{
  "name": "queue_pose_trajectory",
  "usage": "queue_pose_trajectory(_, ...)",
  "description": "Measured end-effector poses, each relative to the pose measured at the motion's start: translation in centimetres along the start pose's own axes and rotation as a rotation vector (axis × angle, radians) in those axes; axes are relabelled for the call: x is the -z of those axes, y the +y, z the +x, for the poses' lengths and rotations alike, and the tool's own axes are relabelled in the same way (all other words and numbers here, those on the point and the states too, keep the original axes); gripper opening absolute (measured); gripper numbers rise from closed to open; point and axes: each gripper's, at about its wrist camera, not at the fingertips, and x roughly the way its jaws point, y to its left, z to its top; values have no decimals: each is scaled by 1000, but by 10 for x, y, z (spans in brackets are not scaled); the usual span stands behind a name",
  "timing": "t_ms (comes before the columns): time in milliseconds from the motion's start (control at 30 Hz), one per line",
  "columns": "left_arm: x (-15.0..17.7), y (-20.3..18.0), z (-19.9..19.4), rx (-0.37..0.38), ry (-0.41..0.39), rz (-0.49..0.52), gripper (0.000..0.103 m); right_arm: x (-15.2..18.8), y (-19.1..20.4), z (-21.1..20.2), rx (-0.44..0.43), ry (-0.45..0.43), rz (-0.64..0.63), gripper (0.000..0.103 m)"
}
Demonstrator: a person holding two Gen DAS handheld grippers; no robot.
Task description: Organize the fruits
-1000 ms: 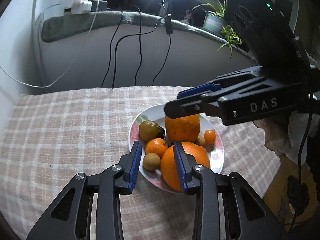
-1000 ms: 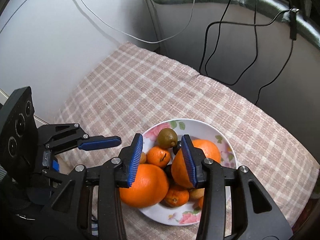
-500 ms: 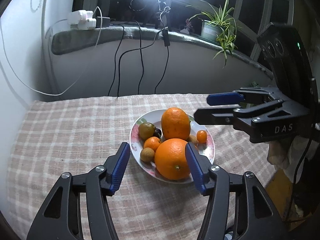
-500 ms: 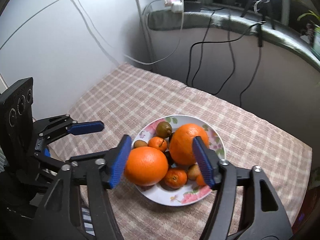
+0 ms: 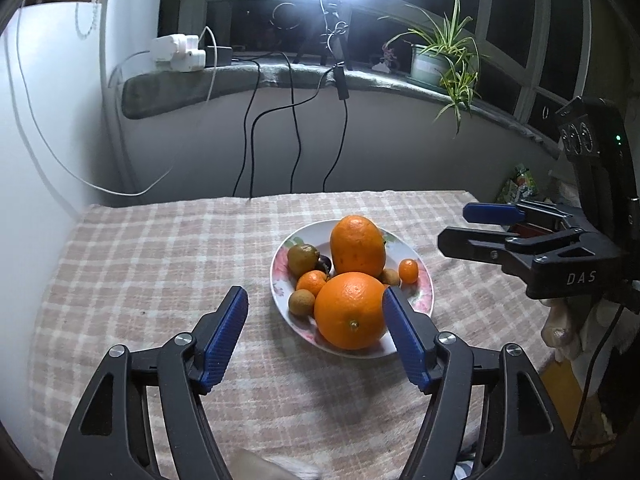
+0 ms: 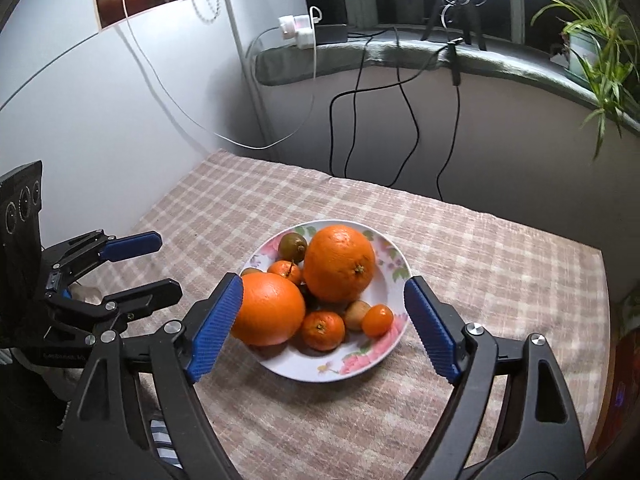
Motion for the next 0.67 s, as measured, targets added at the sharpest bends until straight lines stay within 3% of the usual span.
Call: queue_pose_trajectory(667,1,-4,-2,-8,-9,7,71,11,-8,-13,37,-22,25,86)
